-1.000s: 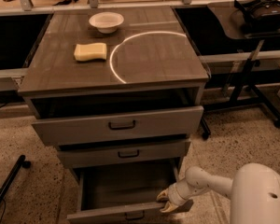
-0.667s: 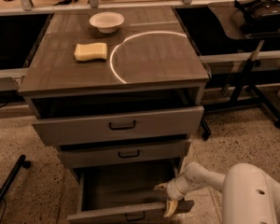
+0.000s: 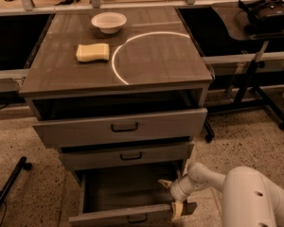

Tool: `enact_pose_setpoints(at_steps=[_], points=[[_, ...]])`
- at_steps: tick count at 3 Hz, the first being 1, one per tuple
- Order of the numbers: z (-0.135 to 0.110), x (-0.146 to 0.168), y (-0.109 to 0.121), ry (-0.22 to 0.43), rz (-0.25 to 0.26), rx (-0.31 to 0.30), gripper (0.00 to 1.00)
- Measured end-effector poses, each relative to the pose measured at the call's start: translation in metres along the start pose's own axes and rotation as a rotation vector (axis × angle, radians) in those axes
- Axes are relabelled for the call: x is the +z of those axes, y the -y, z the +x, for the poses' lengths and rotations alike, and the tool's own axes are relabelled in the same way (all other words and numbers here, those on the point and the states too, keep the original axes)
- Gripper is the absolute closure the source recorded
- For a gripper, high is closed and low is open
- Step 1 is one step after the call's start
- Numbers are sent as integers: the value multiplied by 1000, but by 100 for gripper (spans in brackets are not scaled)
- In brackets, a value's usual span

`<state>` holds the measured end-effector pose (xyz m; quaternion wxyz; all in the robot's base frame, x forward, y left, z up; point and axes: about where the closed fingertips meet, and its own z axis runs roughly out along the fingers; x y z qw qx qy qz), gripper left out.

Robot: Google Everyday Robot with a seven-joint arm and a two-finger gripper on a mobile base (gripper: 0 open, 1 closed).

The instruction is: Open bottom drawer

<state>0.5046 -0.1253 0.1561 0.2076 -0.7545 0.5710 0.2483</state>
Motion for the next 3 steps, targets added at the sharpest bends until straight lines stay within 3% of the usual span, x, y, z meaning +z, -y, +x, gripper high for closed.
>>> enact_pose_setpoints(at_steps=[3], points=[[-3,-2,0,5,-20,-5,0]])
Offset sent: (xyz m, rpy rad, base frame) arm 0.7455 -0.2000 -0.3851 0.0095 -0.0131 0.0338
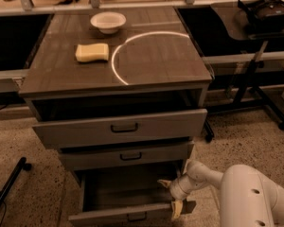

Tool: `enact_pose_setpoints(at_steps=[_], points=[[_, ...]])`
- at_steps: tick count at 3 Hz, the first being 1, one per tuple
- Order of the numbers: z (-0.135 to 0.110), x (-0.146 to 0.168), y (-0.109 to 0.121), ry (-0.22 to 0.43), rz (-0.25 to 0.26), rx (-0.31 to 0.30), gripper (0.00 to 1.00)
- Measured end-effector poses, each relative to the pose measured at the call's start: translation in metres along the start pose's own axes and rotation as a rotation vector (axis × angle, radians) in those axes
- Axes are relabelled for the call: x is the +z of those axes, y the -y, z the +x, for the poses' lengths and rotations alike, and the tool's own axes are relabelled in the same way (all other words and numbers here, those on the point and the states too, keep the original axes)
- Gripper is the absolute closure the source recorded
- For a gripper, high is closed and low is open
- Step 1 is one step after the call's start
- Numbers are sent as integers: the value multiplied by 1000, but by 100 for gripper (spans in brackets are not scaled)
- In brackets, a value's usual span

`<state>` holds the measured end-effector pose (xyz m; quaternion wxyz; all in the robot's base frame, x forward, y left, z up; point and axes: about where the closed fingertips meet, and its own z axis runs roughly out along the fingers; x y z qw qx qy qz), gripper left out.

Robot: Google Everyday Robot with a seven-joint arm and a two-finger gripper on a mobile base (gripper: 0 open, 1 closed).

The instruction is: Open bottom drawer

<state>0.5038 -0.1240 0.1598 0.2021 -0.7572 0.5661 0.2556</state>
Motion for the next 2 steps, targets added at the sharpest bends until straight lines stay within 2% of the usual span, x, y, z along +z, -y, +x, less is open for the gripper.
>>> enact_pose_setpoints(at_steps=[2], points=[[1,-2,4,0,0,0,0]])
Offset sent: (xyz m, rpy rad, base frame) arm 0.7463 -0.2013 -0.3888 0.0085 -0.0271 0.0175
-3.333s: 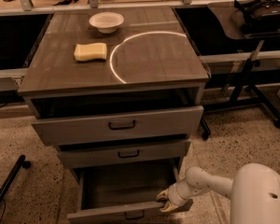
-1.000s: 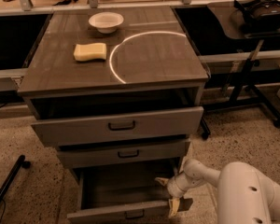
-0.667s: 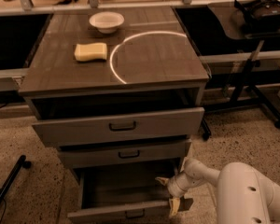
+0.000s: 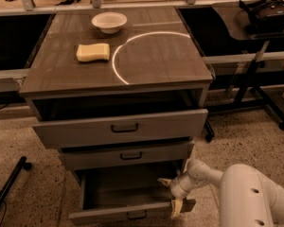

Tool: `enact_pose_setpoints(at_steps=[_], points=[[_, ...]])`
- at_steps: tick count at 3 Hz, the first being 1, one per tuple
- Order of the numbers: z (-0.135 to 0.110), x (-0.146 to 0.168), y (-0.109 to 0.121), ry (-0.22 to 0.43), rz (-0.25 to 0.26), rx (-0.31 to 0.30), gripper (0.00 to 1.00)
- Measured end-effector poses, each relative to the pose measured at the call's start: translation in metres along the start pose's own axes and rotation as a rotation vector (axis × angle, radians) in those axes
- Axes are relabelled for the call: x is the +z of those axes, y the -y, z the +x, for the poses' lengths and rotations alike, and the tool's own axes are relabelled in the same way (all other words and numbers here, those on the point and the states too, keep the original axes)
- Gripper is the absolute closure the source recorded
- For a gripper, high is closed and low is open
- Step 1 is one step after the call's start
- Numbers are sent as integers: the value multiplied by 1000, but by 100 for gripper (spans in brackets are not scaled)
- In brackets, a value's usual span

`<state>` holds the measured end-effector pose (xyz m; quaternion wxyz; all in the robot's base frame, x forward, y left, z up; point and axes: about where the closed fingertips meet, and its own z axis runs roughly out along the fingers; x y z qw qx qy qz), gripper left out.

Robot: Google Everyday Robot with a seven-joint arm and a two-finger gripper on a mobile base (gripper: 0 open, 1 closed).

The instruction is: Open bottom drawer

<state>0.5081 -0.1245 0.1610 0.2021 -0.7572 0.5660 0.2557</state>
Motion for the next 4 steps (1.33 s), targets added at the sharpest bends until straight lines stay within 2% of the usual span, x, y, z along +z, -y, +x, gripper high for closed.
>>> enact_pose_setpoints(at_steps=[4], points=[[1,-2,7,0,0,0,0]])
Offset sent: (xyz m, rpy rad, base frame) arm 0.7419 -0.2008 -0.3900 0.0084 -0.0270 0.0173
